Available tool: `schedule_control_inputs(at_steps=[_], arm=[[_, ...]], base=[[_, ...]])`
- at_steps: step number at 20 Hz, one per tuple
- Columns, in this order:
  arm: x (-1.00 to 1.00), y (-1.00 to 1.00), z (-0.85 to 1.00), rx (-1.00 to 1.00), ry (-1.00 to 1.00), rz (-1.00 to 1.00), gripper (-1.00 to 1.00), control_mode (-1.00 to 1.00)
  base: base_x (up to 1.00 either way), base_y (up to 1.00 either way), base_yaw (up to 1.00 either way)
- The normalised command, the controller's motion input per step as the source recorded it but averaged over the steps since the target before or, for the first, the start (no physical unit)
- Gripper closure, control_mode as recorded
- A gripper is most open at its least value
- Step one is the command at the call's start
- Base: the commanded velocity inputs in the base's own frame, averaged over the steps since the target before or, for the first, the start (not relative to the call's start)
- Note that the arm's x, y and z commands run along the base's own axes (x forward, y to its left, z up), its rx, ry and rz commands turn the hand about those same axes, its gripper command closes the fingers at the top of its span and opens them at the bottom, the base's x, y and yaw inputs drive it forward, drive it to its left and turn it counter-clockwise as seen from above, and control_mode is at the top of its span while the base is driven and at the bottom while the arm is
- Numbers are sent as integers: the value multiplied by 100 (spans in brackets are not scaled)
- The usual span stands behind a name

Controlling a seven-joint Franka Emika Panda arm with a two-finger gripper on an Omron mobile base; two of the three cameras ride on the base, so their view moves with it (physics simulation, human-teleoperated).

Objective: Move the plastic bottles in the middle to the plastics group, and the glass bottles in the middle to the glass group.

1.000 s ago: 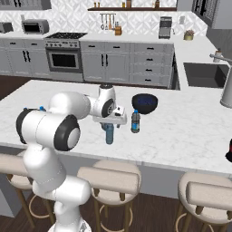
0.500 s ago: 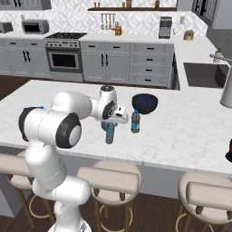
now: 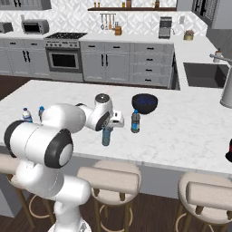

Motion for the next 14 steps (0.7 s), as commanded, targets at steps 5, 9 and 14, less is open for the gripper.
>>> schedule_control_inputs(at_steps=[5,9,14], arm=[[-11,78,29,-1,0,5,100,-100],[7,88,15,-7,0,0,100,-100],[24,82,3,-1,-1,0,100,-100]], base=[[0,0,0],[0,0,0],[0,0,0]])
